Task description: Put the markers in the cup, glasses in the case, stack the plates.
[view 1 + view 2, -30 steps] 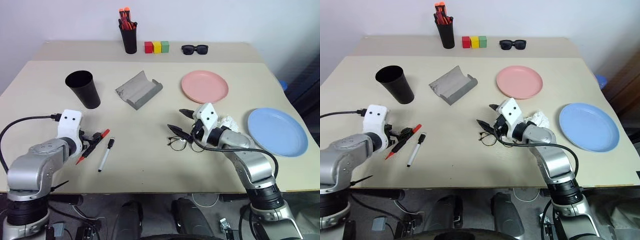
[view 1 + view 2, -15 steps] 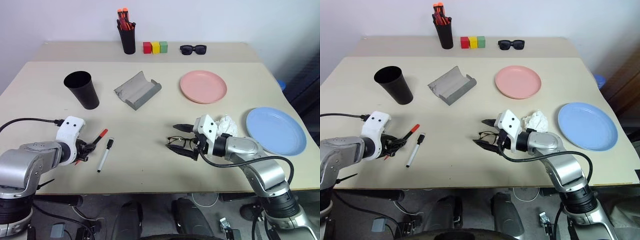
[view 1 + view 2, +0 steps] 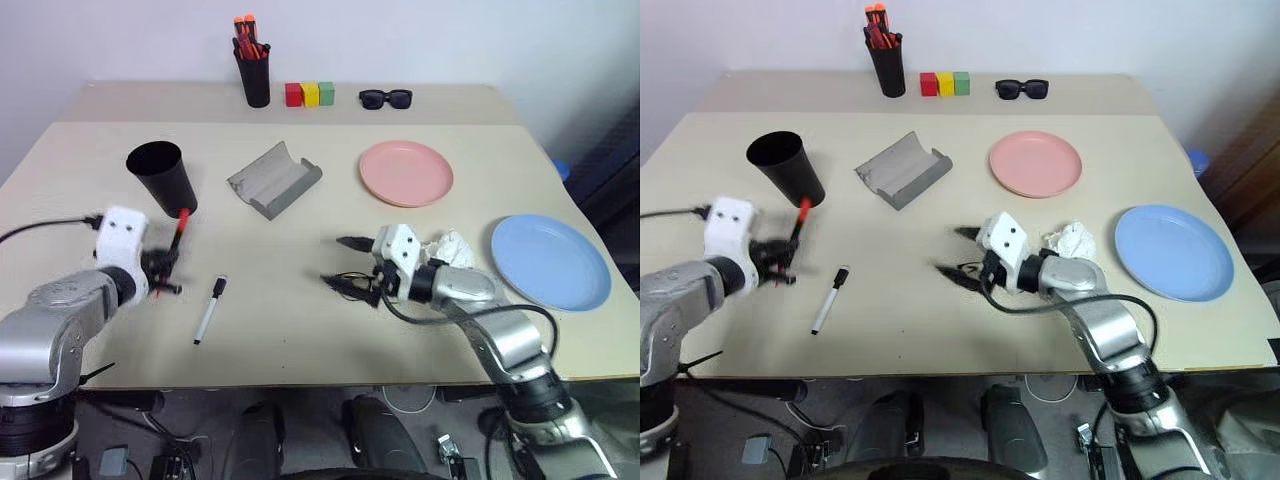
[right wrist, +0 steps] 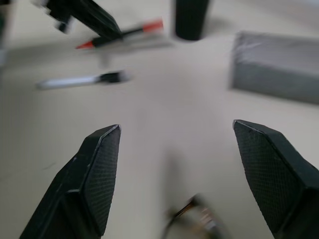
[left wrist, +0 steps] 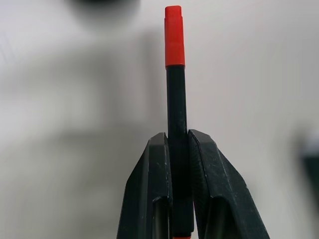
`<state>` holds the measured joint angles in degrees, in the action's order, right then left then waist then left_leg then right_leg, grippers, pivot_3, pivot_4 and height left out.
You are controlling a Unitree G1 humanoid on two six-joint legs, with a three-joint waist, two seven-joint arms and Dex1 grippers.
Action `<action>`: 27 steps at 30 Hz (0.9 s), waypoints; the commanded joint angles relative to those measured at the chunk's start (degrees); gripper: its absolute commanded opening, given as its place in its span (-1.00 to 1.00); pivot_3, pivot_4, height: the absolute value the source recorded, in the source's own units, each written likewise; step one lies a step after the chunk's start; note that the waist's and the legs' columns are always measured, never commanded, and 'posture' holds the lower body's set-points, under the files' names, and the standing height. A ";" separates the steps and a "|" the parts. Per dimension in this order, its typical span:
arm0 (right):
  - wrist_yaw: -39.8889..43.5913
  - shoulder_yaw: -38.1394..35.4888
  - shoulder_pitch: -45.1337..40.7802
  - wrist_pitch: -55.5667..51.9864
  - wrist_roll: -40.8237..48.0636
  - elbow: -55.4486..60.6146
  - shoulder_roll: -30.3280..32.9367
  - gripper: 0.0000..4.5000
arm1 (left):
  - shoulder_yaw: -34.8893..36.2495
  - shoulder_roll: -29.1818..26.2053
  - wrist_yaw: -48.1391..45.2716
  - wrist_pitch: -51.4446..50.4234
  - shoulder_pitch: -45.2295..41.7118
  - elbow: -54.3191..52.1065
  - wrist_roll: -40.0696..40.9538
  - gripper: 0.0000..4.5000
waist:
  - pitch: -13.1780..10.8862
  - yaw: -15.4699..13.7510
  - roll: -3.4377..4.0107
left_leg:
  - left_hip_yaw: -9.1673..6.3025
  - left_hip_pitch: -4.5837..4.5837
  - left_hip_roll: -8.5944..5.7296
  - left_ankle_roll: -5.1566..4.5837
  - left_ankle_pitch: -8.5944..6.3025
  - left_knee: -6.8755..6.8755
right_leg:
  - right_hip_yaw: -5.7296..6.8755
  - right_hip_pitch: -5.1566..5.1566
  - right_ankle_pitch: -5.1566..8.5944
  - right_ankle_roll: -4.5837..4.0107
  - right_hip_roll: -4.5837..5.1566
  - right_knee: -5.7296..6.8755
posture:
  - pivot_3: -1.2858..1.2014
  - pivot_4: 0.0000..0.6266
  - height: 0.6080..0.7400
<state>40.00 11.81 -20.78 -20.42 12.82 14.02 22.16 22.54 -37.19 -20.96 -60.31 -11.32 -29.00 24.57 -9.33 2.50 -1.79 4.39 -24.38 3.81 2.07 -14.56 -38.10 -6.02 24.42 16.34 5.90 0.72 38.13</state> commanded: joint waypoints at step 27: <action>-15.80 2.93 -8.12 18.29 -10.49 -16.01 -20.78 0.63 | -6.97 11.82 21.02 67.45 -35.98 57.04 -21.55 -0.98 | 0.05 -0.09 -0.08 | 0.03 -0.03 -0.02 0.01 0.01 0.00 | 0.06 0.00 -0.07 0.12 -0.02 0.07 | 0.03 -0.52 0.78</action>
<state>24.52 15.25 -28.51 -2.95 1.84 -3.23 2.18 14.85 -24.81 -0.67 4.14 -45.04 28.26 3.08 -9.27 2.41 -1.87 4.42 -24.42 3.78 2.08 -14.55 -38.10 -5.96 24.42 16.27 6.02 0.70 38.20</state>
